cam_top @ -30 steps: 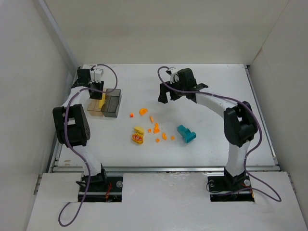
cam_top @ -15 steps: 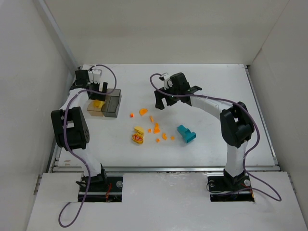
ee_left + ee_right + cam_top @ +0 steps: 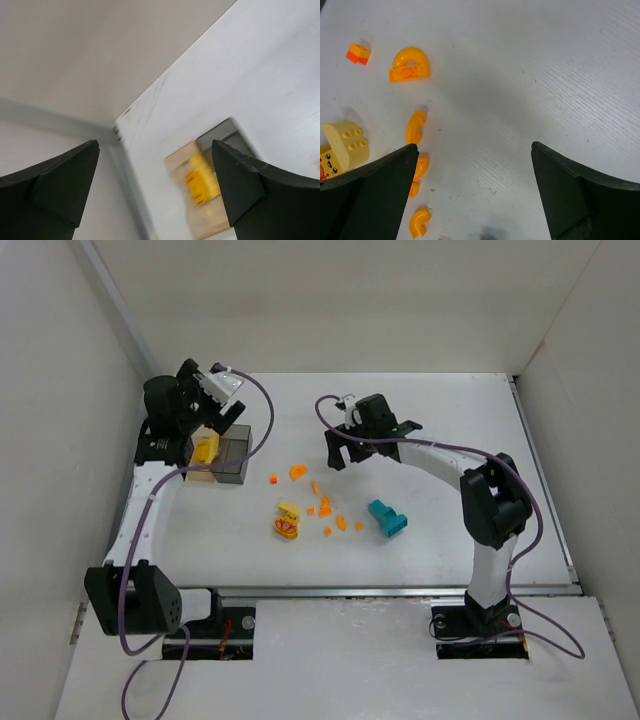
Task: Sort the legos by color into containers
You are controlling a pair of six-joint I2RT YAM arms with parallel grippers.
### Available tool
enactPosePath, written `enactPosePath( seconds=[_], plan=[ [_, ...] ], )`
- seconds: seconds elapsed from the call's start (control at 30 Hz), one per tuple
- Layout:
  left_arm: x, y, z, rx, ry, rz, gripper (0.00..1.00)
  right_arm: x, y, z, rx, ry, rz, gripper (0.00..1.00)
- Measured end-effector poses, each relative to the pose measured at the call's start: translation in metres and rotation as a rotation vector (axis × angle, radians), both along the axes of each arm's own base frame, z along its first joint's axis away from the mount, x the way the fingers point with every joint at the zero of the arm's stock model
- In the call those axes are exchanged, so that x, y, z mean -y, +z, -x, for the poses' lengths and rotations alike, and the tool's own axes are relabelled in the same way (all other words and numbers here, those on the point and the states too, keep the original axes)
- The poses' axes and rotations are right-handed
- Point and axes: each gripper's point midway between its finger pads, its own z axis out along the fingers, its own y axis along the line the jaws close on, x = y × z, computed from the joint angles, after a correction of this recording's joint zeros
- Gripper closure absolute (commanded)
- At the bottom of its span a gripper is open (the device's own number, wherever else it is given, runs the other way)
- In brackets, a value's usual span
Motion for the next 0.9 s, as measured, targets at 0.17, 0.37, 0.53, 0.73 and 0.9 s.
enactPosePath(
  seconds=[0.17, 0.37, 0.53, 0.73, 0.9],
  plan=[
    [0.081, -0.028, 0.001, -0.186, -0.282, 0.146, 0.00, 0.011, 0.006, 0.009, -0.026, -0.051, -0.033, 0.00],
    [0.166, -0.184, 0.015, -0.708, -0.422, 0.124, 0.00, 0.042, 0.025, 0.003, -0.022, -0.141, -0.093, 0.00],
    [0.168, -0.249, 0.046, -0.910, -0.356, 0.028, 0.00, 0.046, 0.031, 0.001, -0.008, -0.161, -0.109, 0.00],
    [0.174, -0.245, 0.025, -0.859, -0.272, 0.012, 0.02, 0.049, 0.019, 0.007, -0.034, -0.164, -0.094, 0.00],
    [0.168, -0.270, 0.018, -0.884, -0.191, -0.028, 0.03, 0.052, 0.018, 0.006, -0.023, -0.166, -0.076, 0.00]
  ],
)
